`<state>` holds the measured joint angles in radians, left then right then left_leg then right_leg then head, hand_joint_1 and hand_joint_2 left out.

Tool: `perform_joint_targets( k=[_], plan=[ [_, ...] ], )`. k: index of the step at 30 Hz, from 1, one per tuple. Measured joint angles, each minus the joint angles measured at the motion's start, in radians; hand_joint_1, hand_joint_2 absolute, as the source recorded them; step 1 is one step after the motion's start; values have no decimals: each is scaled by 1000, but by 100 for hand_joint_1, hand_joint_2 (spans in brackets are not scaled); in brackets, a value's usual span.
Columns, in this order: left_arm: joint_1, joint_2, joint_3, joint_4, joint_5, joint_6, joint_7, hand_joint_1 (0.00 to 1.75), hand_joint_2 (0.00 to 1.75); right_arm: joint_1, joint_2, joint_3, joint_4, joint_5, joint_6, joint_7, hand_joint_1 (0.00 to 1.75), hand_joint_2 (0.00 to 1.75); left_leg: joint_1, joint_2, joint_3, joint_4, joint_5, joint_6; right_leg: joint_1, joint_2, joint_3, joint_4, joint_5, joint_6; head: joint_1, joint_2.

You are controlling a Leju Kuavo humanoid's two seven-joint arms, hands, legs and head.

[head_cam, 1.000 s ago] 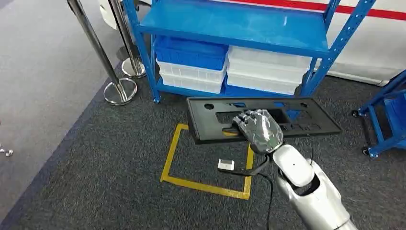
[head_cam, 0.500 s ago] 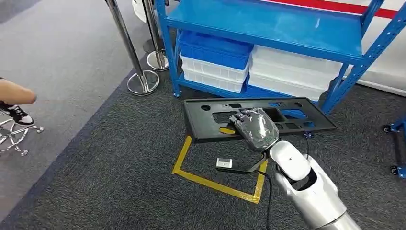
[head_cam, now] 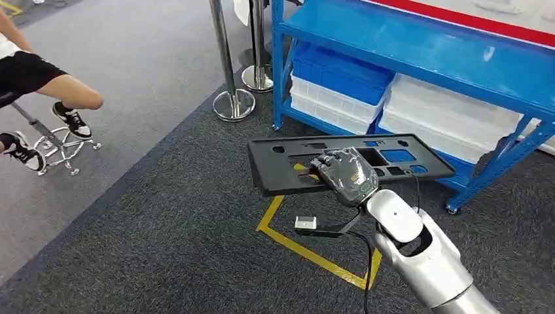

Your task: Take the parts from the cabinet and place them on the table.

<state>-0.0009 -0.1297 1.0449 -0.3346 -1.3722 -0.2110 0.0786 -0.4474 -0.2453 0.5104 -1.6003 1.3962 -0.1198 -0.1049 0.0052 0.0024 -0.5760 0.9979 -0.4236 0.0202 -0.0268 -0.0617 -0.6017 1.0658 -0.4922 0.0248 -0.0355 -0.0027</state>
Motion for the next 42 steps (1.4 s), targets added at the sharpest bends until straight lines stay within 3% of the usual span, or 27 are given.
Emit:
perform_joint_targets(
  k=[2,4,5,7,8,9,11,13,14,15,16,18,20,21,23,24,26,29,30,31,32,34,35,37,39,40,42],
  plan=[
    [-5,0,2,0,0,0,3,0,175,2,5,2,2,0,0,0,175,175,-3,-18,-9,1,6,9,1,48,-61,140,-87,-6,0,0],
    [-7,0,9,0,2,2,7,0,175,11,5,8,9,-2,1,-2,175,175,-7,-45,-16,3,10,13,4,55,-112,256,-124,-8,0,0],
    [-6,1,16,0,5,2,8,0,175,13,5,15,14,-2,2,-3,175,175,-7,-60,-19,7,11,12,4,56,-106,249,-106,-10,0,0],
    [-6,1,28,0,12,3,11,0,175,10,5,27,23,-2,3,-4,175,175,-7,-90,-25,20,10,9,3,63,-41,126,-28,-15,0,0],
    [-6,1,32,0,21,3,12,0,175,8,5,33,26,-2,6,-4,175,175,-7,-103,-29,29,7,5,1,86,0,48,10,-18,0,0],
    [-6,2,40,0,25,3,16,0,175,3,6,42,30,1,7,-3,175,175,-8,-113,-40,36,5,-1,-2,137,18,11,-2,-22,0,0],
    [-9,9,59,1,34,6,17,0,175,-5,6,72,39,7,11,1,175,175,-6,-136,-58,48,10,-15,2,121,17,-6,-4,-19,0,0],
    [-3,12,71,2,35,6,18,0,175,-8,6,95,49,13,11,4,175,175,-2,-162,-62,41,18,-27,4,97,20,-9,0,-28,0,0],
    [-2,20,76,3,35,6,18,0,175,-12,5,103,53,15,11,10,175,175,-1,-157,-65,47,14,-30,-5,77,23,-18,4,-36,0,0],
    [1,19,78,7,35,6,18,0,175,-16,2,111,58,16,11,11,175,175,-10,-91,-74,69,-2,-39,-4,65,27,-21,5,-39,-1,0],
    [-1,24,80,6,32,6,20,0,175,-19,1,116,61,18,11,13,175,175,-9,-51,-99,119,-34,-47,-2,51,28,-22,5,-44,0,0],
    [-8,28,80,7,14,1,27,0,175,-24,-12,125,68,18,10,14,175,175,-2,-19,-174,270,-104,-59,3,16,27,-21,3,-46,0,0],
    [-8,30,80,8,3,3,23,0,175,-24,-22,135,75,19,10,19,175,175,2,-13,-201,325,-109,-64,4,-17,27,-21,1,-46,0,0],
    [-6,31,80,9,-1,7,13,0,175,-25,-24,138,75,19,9,21,175,175,3,-10,-180,288,-82,-64,4,-30,28,-21,0,-46,0,0],
    [-1,34,80,10,-4,13,-4,0,175,-29,-24,141,74,19,9,24,175,175,2,6,-92,130,-7,-57,4,-52,30,-21,-2,-43,0,0],
    [-1,37,80,11,-8,15,-14,0,175,-35,-24,141,74,19,8,24,175,175,-4,46,-46,44,9,-49,5,-63,34,-22,-4,-40,0,0],
    [-3,42,80,11,-12,16,-24,0,175,-41,-24,141,74,19,8,24,175,175,-15,41,-47,35,6,-25,11,-78,37,-27,-4,-28,0,0],
    [5,47,80,13,-19,16,-26,0,175,-42,-24,146,73,20,8,24,175,175,-17,10,-47,21,9,-6,16,-105,53,-40,-4,-11,0,0],
    [8,48,80,14,-19,16,-26,0,175,-42,-24,146,71,20,8,24,175,175,-3,-5,-27,5,21,0,7,-78,55,-31,-14,-8,0,0],
    [7,48,80,15,-19,16,-27,0,175,-43,-24,146,72,20,6,24,175,175,-3,-13,-25,-3,27,8,4,-5,39,5,-42,-10,-1,0],
    [4,48,80,15,-20,16,-28,0,175,-43,-24,146,72,20,5,25,175,175,-4,-20,-27,-4,29,13,3,31,8,72,-80,-14,-1,0],
    [-1,48,80,16,-20,16,-28,0,175,-35,-24,146,75,21,5,27,175,175,-5,-46,-28,-2,29,14,4,55,-67,223,-137,-13,-1,0],
    [-2,48,80,16,-20,16,-28,0,175,-31,-22,147,76,21,5,27,175,175,-6,-62,-28,-1,29,15,4,56,-89,257,-134,-11,-1,0],
    [-1,48,80,18,-19,16,-28,0,175,-29,-21,147,78,20,5,27,175,175,-5,-93,-28,7,27,13,3,57,-67,188,-65,-11,-1,0],
    [0,48,80,18,-19,16,-28,0,175,-33,-21,147,78,21,5,27,175,175,-4,-120,-30,21,19,5,-2,81,-1,33,23,-14,-1,0],
    [1,48,80,19,-19,16,-28,0,175,-35,-20,147,78,21,5,27,175,175,-5,-131,-40,31,14,-2,-6,129,13,1,13,-16,-1,0],
    [0,50,80,19,-19,16,-28,0,175,-34,-16,148,77,21,5,27,175,175,-4,-150,-59,43,16,-14,-4,120,9,-13,11,-14,-1,0]
  ],
)
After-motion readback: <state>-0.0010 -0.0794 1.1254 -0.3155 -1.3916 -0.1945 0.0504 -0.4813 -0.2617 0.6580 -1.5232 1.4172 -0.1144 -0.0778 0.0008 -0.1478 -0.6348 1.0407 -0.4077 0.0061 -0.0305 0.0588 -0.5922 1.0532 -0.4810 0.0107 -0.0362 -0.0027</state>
